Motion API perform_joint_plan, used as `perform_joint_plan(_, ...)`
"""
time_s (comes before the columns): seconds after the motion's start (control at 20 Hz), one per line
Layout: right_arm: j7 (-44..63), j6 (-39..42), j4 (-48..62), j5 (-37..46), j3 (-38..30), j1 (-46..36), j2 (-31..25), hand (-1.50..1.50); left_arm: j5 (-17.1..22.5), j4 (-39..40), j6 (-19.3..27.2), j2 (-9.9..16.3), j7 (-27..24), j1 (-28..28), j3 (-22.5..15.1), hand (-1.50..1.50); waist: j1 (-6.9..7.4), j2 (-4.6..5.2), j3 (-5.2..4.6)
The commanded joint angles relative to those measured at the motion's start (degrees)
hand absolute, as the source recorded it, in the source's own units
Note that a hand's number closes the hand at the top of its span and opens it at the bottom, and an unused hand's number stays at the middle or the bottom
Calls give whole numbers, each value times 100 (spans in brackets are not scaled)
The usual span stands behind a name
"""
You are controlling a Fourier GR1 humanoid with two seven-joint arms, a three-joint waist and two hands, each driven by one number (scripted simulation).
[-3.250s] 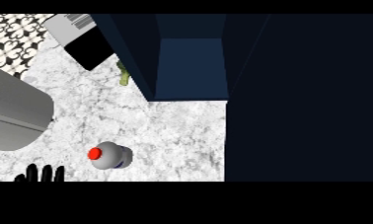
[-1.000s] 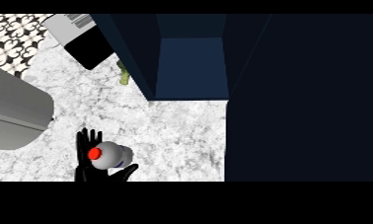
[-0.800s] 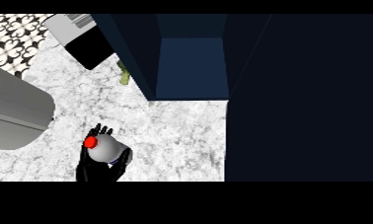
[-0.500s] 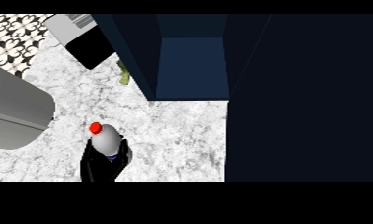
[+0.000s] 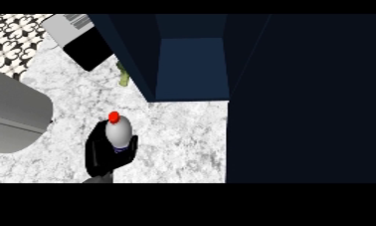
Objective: Pick up the bottled water, place it into the cabinet and close the cabinet
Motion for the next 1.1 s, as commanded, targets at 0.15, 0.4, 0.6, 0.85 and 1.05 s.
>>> perform_joint_plan(0.15,49,225,-754,-805,-398,288,-179,-150,-165,10,-397,150,247,-374,-173,150,30,-17,6)
perform_joint_plan(0.4,40,72,-679,-262,-47,119,121,-150,-280,-1063,-7,138,888,-264,-469,150,83,-43,12)
perform_joint_plan(0.6,378,-104,-797,-721,-288,-87,-34,-150,-478,-1705,253,163,1391,-344,-757,150,127,-22,11)
perform_joint_plan(0.85,312,-92,-554,-362,-209,-344,37,-150,-736,-2884,993,-205,2055,-307,-1242,150,109,-29,11)
perform_joint_plan(1.05,503,-182,-455,-406,-95,-447,94,-150,-1015,-3715,1612,-312,2946,-436,-1751,150,125,-34,14)
